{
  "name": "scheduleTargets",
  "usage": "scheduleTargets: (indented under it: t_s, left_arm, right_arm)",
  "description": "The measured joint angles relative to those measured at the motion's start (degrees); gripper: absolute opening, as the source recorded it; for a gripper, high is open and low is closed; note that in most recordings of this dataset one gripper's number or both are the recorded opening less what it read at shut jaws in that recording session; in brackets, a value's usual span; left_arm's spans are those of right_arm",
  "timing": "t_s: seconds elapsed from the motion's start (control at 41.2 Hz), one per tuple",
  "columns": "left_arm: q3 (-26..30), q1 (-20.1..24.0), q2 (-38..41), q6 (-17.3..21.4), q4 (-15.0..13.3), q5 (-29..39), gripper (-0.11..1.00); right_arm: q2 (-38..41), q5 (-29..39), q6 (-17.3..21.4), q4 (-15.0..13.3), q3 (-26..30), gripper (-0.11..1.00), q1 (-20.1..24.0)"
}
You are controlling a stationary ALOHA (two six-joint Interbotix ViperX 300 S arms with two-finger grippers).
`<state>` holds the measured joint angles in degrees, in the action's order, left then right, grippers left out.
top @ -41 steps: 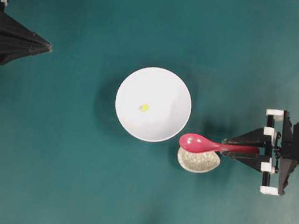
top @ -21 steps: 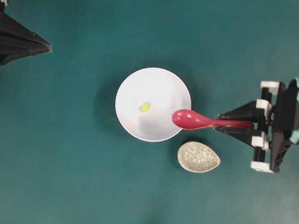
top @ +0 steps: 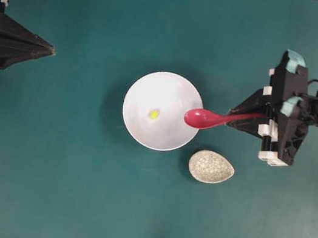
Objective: Scoop the yellow hexagonal prism block from the bowl with a spoon using the right arm.
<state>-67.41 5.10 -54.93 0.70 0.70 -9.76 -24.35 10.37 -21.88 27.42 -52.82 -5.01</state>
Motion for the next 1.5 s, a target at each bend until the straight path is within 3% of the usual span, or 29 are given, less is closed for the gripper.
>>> scheduleTargets:
  t_s: [0.655, 1.504]
  left_arm:
    - [0.0, 0.0, 0.0, 0.0, -0.1, 0.0, 0.03]
    - [0.0, 0.0, 0.0, 0.1, -0.1, 0.0, 0.03]
  right_arm:
    - [14.6, 12.2, 0.1, -2.3, 13.3, 0.25, -1.8]
    - [22.9, 11.2, 0.0, -3.4, 17.7, 0.25, -1.8]
